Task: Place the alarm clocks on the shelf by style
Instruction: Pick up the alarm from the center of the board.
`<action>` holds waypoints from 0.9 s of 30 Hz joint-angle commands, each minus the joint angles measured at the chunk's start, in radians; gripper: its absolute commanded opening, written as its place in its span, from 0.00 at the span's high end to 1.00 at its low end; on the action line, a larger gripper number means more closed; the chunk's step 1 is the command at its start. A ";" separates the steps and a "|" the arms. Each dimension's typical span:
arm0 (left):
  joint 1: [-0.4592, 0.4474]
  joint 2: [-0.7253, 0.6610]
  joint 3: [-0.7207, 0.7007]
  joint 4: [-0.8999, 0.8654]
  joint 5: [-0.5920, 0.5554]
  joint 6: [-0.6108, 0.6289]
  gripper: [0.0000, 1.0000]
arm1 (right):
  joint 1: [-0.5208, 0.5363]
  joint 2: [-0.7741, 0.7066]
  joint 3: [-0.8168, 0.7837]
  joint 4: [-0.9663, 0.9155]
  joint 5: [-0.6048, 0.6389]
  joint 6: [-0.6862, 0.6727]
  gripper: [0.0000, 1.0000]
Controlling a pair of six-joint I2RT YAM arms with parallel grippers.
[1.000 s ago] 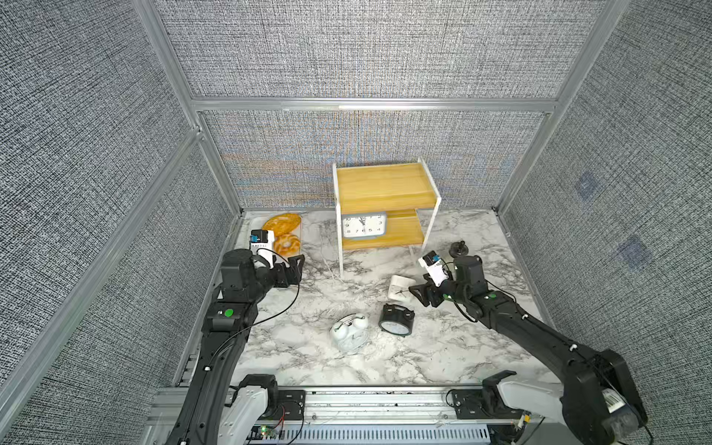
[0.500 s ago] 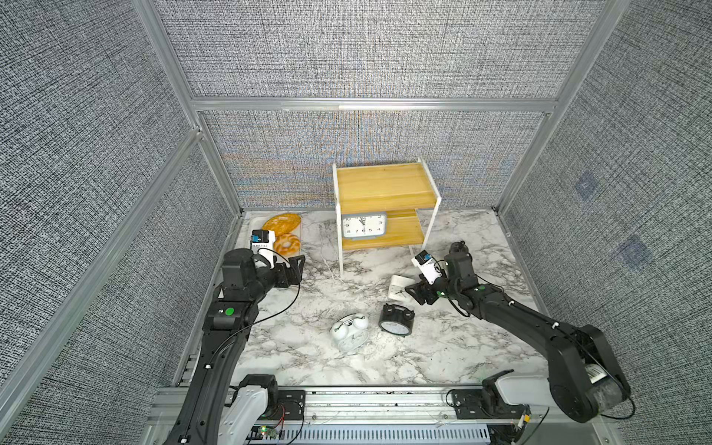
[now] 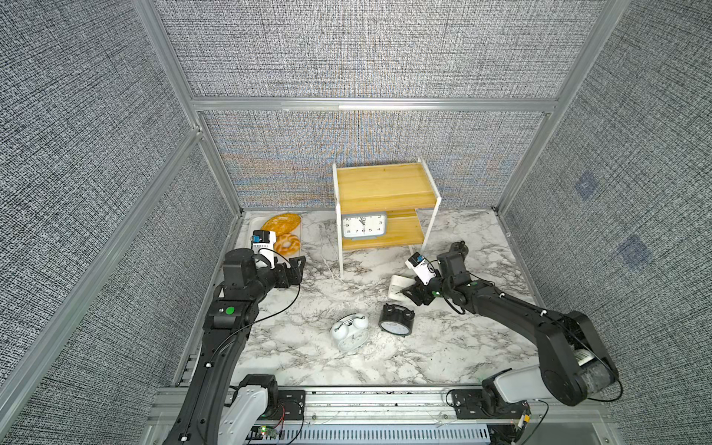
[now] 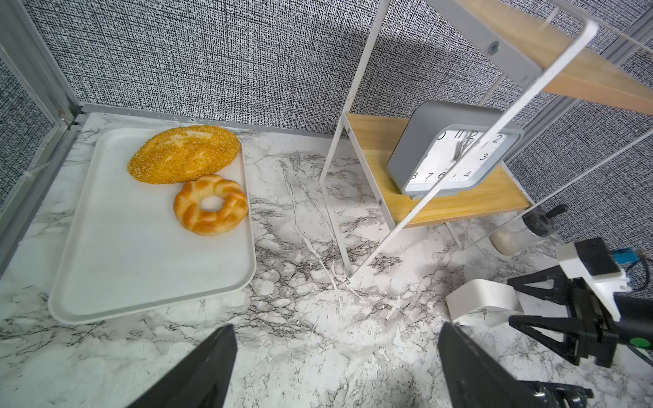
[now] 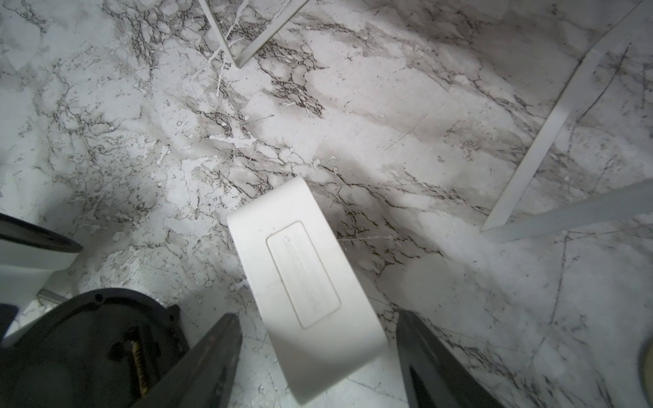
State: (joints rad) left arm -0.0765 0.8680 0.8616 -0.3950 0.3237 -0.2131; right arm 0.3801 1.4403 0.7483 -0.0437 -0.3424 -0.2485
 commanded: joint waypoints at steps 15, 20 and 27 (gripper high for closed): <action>0.000 0.012 0.004 -0.005 0.007 0.007 0.05 | 0.003 -0.022 -0.008 0.016 0.041 -0.011 0.68; 0.001 0.015 0.004 -0.005 0.011 0.004 0.05 | 0.004 -0.041 -0.008 0.010 0.046 -0.005 0.71; 0.000 0.031 0.007 0.008 0.070 -0.003 0.05 | 0.003 -0.136 -0.010 0.004 0.035 0.004 0.72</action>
State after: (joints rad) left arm -0.0765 0.8932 0.8616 -0.3969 0.3515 -0.2138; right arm 0.3836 1.3327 0.7387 -0.0574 -0.2958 -0.2550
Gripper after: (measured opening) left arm 0.947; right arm 0.401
